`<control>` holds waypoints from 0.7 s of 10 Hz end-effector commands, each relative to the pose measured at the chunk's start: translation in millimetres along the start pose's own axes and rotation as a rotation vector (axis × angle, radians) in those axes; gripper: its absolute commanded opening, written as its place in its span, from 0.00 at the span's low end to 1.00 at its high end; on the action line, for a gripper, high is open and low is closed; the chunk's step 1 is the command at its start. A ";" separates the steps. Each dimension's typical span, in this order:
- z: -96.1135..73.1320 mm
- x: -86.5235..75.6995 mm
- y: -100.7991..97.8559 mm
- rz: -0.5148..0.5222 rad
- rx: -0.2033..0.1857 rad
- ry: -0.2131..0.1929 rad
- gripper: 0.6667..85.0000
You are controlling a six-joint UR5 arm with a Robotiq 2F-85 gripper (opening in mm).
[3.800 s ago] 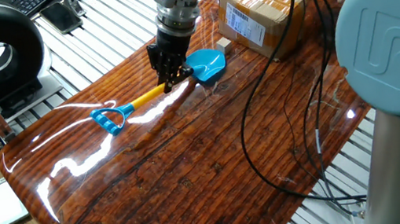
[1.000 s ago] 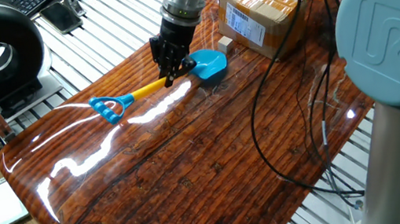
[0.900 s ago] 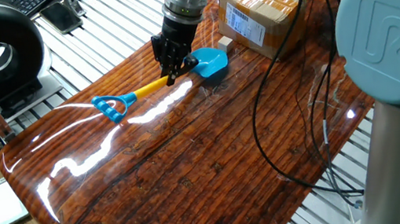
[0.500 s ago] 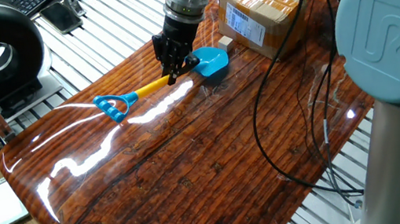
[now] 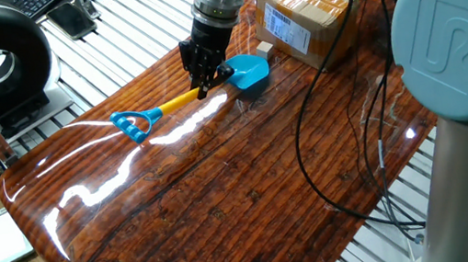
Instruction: Use a shovel to scoop up an object
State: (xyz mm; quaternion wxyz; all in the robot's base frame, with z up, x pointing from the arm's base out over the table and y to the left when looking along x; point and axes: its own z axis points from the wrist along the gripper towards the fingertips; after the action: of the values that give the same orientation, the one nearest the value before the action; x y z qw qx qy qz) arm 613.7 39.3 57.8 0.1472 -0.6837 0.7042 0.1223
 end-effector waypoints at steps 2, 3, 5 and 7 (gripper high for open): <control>-4.3 5.8 -0.3 0.001 0.006 -0.017 0.00; -4.0 12.9 0.9 -0.008 0.006 -0.014 0.00; -3.1 25.2 3.7 -0.023 0.005 -0.015 0.00; -2.0 32.3 5.3 -0.039 0.003 -0.014 0.00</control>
State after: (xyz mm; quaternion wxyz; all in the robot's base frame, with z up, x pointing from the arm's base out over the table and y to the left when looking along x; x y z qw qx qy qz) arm 608.6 18.1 50.1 0.1495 -0.6926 0.6950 0.1219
